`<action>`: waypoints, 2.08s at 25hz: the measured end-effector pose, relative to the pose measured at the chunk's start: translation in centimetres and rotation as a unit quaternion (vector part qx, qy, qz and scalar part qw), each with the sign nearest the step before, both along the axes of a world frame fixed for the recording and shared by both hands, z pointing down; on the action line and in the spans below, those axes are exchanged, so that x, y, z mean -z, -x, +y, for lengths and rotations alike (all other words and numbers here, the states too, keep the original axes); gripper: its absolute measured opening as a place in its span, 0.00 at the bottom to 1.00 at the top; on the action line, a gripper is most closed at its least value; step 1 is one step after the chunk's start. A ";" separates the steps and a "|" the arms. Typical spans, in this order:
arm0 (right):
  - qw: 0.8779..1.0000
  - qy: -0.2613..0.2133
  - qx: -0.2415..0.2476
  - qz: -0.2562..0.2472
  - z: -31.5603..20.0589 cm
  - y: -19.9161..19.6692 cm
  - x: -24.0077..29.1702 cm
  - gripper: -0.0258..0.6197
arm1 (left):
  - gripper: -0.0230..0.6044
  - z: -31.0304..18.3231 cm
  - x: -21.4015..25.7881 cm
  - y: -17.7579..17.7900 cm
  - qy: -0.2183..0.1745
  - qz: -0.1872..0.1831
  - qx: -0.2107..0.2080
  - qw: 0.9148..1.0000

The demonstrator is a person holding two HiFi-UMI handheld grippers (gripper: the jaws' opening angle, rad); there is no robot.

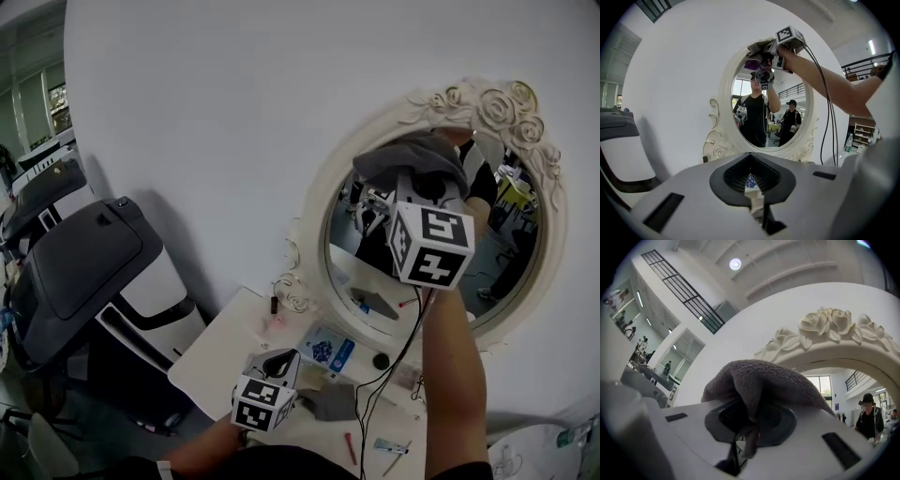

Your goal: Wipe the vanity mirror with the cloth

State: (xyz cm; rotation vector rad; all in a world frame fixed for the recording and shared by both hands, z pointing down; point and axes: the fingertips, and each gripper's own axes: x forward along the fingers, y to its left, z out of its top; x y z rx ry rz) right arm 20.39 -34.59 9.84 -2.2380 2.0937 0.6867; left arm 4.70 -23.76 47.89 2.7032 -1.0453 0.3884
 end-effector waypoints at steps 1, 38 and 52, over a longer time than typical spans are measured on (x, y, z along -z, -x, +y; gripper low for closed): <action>1.000 -0.004 0.002 0.008 0.2 0.8 -0.3 0.10 | 0.05 0.1 -0.1 0.2 0.001 -0.001 0.001 1.000; 0.982 -0.016 -0.179 -0.053 13.6 -18.8 -3.6 0.13 | 0.05 3.4 -0.7 -10.3 0.001 -0.007 -0.155 0.988; 0.981 -0.022 -0.190 -0.017 15.2 -17.7 -5.1 0.12 | 0.05 4.5 -0.3 -11.1 -0.012 -0.023 -0.166 0.986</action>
